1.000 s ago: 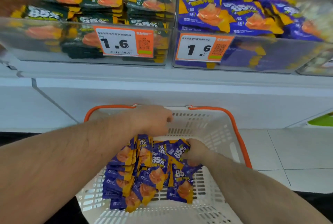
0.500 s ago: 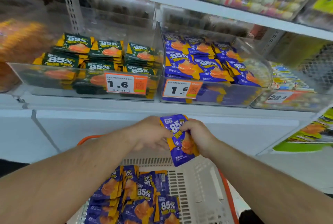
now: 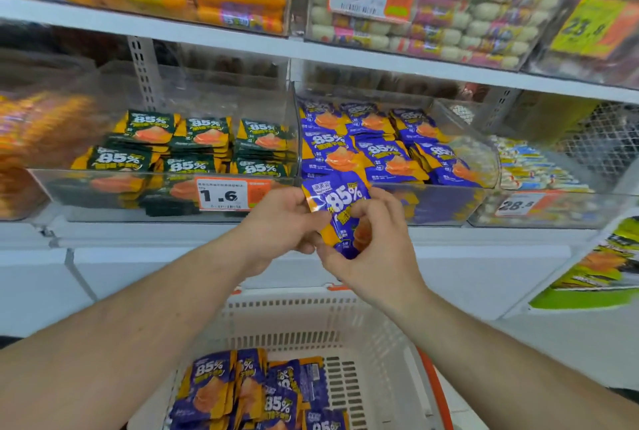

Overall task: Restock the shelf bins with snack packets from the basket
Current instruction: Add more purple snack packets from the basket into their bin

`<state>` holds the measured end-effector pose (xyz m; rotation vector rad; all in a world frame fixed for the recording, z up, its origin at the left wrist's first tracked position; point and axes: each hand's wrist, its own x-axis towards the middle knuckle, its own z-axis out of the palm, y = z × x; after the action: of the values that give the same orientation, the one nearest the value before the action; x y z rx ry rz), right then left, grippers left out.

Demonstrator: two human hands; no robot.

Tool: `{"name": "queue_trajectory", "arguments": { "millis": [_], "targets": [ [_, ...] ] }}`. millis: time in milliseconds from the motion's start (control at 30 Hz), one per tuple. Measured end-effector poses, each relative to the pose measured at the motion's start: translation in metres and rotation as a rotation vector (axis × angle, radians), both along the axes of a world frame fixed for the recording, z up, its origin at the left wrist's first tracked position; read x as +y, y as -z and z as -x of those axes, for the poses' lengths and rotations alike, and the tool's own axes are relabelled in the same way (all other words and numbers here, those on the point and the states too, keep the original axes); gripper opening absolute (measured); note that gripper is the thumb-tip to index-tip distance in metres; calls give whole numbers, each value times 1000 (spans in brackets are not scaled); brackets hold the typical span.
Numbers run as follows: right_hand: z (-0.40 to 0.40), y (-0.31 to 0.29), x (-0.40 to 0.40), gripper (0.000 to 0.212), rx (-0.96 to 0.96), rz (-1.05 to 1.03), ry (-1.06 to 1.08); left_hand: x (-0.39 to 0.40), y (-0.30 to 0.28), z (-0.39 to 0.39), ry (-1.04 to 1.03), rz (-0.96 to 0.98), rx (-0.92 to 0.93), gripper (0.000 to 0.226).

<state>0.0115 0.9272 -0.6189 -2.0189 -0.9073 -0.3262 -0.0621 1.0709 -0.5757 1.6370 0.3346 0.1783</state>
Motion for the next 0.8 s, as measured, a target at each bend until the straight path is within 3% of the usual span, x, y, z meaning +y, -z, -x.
{"name": "queue_trajectory", "arguments": {
  "millis": [67,133,233,300,400,600,800],
  "targets": [
    [-7,-13,3,46,-67,-92,36,0,-3,-8,-32,-60,-105,9],
    [-22,-32,7,46,-106,-169,94,3,-1,-18,-73,-261,-263,12],
    [-59,-61,14,45,-112,-161,212,11,10,-29,-248,-947,-372,45],
    [-85,-74,17,41,-55,-39,270,18,17,-32,-304,-1198,-278,60],
    [-114,-77,20,44,-28,110,319,26,30,-36,-286,-1272,-128,66],
    [-130,-64,30,58,50,223,335,28,37,-38,-333,-1315,-140,69],
    [-127,-57,32,46,30,381,355,30,38,-38,-316,-1334,-116,63]
  ]
}}
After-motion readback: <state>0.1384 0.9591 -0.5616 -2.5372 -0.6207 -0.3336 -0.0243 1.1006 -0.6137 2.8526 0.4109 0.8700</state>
